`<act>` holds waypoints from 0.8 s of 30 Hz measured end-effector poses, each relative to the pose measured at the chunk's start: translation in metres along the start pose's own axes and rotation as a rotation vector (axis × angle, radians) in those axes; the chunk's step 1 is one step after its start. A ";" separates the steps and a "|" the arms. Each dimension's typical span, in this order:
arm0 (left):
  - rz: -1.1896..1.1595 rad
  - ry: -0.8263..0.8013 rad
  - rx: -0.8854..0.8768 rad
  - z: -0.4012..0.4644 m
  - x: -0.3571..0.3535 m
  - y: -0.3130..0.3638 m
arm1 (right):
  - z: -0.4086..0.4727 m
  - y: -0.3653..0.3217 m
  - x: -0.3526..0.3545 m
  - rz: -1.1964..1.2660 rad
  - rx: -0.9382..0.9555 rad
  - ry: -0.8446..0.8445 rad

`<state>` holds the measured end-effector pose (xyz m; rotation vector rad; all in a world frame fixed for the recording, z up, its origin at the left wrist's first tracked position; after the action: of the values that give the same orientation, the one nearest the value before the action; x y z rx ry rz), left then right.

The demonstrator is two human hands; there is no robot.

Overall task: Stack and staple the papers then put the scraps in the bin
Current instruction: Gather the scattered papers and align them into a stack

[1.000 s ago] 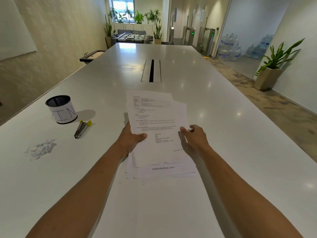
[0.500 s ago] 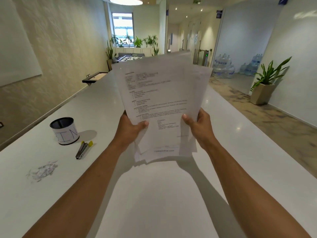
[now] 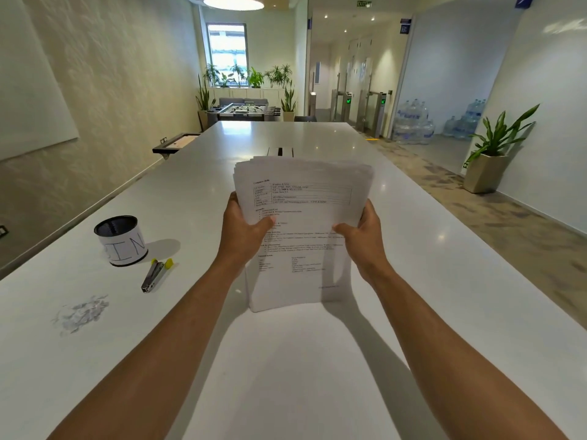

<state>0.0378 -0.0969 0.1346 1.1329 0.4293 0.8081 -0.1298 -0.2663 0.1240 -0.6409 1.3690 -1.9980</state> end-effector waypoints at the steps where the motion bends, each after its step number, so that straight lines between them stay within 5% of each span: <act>1: 0.010 0.009 -0.005 0.001 0.000 0.003 | 0.000 -0.003 0.000 -0.004 0.008 0.003; 24: 0.201 0.081 -0.262 -0.014 0.000 0.052 | -0.008 -0.032 0.013 -0.230 0.226 0.099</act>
<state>0.0104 -0.0781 0.1769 0.9095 0.2693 1.0565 -0.1513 -0.2618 0.1518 -0.6251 1.1435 -2.3540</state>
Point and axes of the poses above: each hand's wrist, its own z-axis towards the middle knuckle, its own x-axis out of the back of the hand, y = z × x, the point moved 9 cm from there along z, towards the middle knuckle, and after that the axes turned 9 degrees about -y, right-handed, at the moved point
